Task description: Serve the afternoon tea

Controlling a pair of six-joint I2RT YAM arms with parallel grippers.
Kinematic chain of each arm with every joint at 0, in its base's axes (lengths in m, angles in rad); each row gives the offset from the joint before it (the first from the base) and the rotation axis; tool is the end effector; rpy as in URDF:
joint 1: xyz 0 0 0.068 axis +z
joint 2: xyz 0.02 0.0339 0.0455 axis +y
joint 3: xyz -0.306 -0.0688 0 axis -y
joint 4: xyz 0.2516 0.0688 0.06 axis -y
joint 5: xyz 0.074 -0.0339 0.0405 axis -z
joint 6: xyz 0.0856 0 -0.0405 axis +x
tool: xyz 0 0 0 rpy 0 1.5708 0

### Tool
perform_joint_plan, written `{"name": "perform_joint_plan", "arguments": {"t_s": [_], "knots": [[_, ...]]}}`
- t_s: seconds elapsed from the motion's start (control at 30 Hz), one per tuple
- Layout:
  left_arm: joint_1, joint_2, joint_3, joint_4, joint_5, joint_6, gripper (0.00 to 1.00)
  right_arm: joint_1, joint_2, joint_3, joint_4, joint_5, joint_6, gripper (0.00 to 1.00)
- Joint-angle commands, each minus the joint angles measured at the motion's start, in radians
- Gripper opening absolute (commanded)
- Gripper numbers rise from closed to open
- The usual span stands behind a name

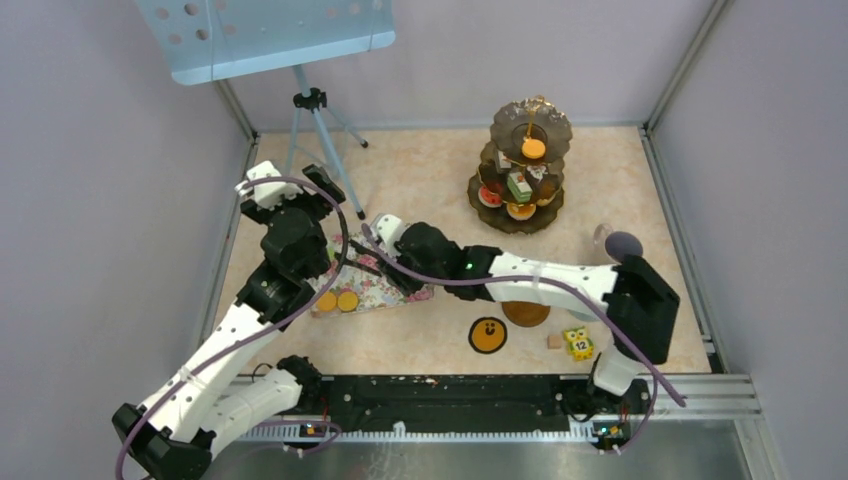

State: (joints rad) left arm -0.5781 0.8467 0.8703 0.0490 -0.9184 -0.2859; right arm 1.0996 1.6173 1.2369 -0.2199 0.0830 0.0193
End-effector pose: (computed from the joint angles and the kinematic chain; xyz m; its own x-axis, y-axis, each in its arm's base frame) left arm 0.1988 -0.0485 0.4178 0.1519 -0.3036 -0.9406 -0.3014 0.8921 -0.3366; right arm 0.1977 0.3724 0.2915 -0.2729 -0.4933 -0.8259 -0.8518 0.5230 -0.0309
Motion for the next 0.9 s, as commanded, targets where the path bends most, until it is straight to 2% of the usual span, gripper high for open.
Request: {"name": "perform_joint_plan", "arguments": {"t_s": [0.0,0.27,0.5,0.87], "knots": [[0.003,-0.04,0.009,0.028,-0.056,0.003,0.99,0.032,0.108,0.019,0.272,0.01,0.005,0.41],[0.006,-0.068,0.001,0.051,-0.074,0.024,0.99,0.044,0.31,0.11,0.331,0.061,-0.061,0.43],[0.005,-0.078,-0.001,0.057,-0.073,0.028,0.99,0.046,0.384,0.139,0.369,0.047,-0.081,0.46],[0.005,-0.075,-0.003,0.06,-0.065,0.034,0.99,0.046,0.512,0.275,0.333,0.053,-0.113,0.46]]}}
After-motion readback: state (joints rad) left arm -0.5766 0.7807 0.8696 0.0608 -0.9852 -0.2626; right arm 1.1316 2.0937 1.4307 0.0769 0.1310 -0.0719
